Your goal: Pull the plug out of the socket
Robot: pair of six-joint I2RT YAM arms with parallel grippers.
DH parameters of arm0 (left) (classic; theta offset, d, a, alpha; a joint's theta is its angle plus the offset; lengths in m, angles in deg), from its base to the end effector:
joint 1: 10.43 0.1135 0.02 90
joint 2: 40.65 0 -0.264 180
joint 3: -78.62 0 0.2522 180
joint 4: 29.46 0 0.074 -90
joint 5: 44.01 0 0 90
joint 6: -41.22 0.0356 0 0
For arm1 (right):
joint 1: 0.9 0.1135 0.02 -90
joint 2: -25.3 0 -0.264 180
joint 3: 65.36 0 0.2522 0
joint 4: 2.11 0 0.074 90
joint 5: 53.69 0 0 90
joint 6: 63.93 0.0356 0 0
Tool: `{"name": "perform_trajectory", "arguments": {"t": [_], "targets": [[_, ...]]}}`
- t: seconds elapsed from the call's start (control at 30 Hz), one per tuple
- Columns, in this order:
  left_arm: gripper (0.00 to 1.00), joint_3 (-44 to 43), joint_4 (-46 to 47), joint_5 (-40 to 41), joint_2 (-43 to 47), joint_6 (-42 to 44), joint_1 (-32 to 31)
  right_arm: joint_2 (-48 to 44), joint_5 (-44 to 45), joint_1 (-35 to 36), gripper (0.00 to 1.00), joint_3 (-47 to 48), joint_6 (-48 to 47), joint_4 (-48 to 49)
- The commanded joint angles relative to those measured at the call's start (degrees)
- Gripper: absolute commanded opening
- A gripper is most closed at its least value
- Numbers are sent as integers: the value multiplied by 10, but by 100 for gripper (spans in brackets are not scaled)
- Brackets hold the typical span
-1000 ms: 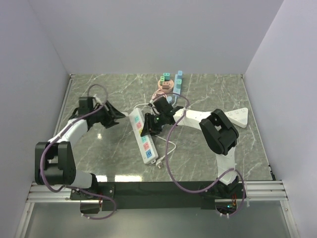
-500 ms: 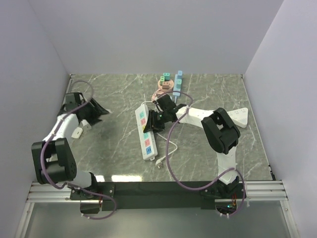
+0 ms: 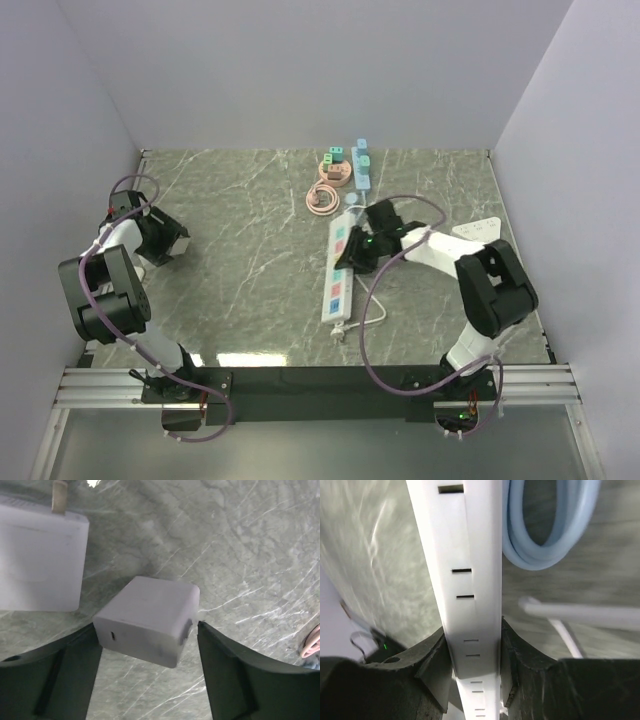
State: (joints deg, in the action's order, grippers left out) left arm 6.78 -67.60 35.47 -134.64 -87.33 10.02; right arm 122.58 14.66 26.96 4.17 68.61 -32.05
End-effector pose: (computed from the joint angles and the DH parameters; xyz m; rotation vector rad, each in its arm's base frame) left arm 0.3077 0.1078 0.1871 -1.2424 2.3266 -0.3497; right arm 0.2890 0.1676 0.1674 0.2008 2.7548 0.8914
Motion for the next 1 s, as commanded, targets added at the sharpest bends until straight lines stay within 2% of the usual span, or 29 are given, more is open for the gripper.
{"name": "perform_trajectory", "arguments": {"t": [0.0, 0.17, 0.3, 0.53, 0.73, 0.83, 0.97], "targets": [[80, 0, -14, 14, 15, -4, 3, -9, 146, -75, 0, -47, 15, -127], [83, 5, -27, -4, 60, 1, 3, -124, 206, -139, 0, -50, 5, -176], [86, 12, -31, -23, 89, 7, 4, -154, 248, -196, 0, -21, -28, -218], [86, 10, -28, -42, 69, 3, 4, -56, 286, -314, 0, 66, -62, -249], [86, 0, -28, -64, 66, -3, 4, -25, 369, -360, 0, 152, -72, -288], [86, -1, -24, -74, 63, -4, 3, -1, 370, -404, 0, 172, -75, -304], [86, 7, -13, -85, 55, -7, 3, 27, 362, -418, 0, 178, -85, -298]]}}
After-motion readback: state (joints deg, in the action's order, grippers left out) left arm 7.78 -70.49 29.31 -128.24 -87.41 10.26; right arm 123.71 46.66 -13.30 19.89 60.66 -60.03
